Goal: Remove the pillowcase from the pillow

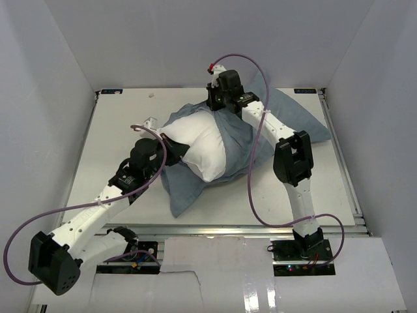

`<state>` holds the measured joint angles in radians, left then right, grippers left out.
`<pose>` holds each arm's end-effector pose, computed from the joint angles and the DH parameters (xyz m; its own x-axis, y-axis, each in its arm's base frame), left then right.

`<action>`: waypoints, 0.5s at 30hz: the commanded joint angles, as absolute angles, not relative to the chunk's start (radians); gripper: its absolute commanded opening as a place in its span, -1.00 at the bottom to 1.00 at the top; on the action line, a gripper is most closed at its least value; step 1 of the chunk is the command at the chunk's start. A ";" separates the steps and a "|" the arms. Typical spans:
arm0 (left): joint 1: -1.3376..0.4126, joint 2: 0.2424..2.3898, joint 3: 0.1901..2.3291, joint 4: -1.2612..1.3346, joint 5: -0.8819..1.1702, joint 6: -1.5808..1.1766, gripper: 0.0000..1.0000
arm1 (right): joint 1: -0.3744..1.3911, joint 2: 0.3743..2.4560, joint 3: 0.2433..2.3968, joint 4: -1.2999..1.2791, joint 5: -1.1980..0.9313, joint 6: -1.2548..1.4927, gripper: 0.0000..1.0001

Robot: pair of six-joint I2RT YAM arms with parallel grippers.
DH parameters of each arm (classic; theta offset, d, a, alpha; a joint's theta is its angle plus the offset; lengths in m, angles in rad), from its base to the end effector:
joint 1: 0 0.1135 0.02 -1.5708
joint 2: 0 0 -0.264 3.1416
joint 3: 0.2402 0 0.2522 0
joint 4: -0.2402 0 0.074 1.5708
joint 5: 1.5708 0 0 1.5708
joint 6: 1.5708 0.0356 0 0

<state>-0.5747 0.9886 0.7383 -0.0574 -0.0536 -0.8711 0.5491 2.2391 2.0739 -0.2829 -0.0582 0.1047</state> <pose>0.1953 -0.1242 0.2983 -0.5462 -0.5564 -0.6262 0.1275 0.6836 -0.7187 0.4543 0.2804 0.2921 -0.4267 -0.1387 -0.8937 -0.5240 0.8433 0.1193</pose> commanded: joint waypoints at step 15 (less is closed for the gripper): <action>-0.584 1.096 0.882 -0.066 -0.327 -0.808 -1.00 | 0.445 2.149 2.099 -0.377 -0.100 0.052 0.05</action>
<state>-0.5865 1.0550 0.8215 -0.1493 -0.2470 -0.8150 0.4900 2.2288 2.0811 -0.2981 -0.0772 0.1055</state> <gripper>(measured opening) 0.039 0.321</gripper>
